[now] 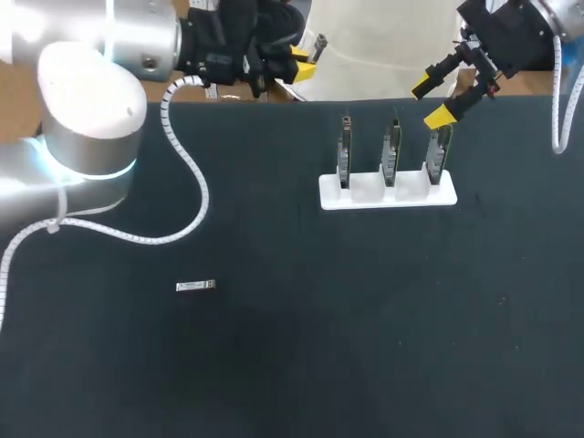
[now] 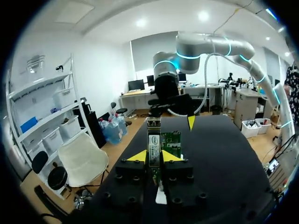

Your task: Pick up the optical module with the left hand, and insert it into the network port with the right hand.

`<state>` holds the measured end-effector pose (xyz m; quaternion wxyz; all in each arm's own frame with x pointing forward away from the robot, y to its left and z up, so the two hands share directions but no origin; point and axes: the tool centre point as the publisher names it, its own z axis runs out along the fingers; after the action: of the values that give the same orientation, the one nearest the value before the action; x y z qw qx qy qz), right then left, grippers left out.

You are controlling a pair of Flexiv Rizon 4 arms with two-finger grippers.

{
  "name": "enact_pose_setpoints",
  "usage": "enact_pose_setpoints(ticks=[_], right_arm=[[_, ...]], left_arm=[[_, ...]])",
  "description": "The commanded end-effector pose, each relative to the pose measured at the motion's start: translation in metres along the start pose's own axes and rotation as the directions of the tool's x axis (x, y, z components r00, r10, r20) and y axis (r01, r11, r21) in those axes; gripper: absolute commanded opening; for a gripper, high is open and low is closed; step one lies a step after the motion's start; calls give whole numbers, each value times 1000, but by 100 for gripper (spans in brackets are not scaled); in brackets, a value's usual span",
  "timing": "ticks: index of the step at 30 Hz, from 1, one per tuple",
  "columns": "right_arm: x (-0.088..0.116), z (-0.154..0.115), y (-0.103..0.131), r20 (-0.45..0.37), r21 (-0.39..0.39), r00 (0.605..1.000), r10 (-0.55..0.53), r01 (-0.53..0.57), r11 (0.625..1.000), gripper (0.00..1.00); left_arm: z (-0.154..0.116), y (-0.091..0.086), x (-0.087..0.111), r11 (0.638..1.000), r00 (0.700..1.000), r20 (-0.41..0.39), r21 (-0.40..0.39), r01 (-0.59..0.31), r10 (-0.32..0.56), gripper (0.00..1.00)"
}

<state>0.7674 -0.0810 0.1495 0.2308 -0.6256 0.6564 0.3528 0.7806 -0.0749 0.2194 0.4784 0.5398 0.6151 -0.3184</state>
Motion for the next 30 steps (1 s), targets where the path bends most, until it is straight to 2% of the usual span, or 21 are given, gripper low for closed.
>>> enact_pose_setpoints(ticks=[1,13,18,30], right_arm=[[0,0,1,1,3,1000,-1,1,1000,100],[0,0,1,1,3,1000,-1,1,1000,100],[0,0,1,1,3,1000,-1,1,1000,100],[0,0,1,1,3,1000,-1,1,1000,100]], left_arm=[[18,2,-4,999,995,100,32,-16,13,0],[55,-13,-26,990,981,192,141,-2,-26,0],[69,-21,-28,986,982,185,166,-4,-27,0],[94,-28,-25,979,974,205,199,50,-92,0]])
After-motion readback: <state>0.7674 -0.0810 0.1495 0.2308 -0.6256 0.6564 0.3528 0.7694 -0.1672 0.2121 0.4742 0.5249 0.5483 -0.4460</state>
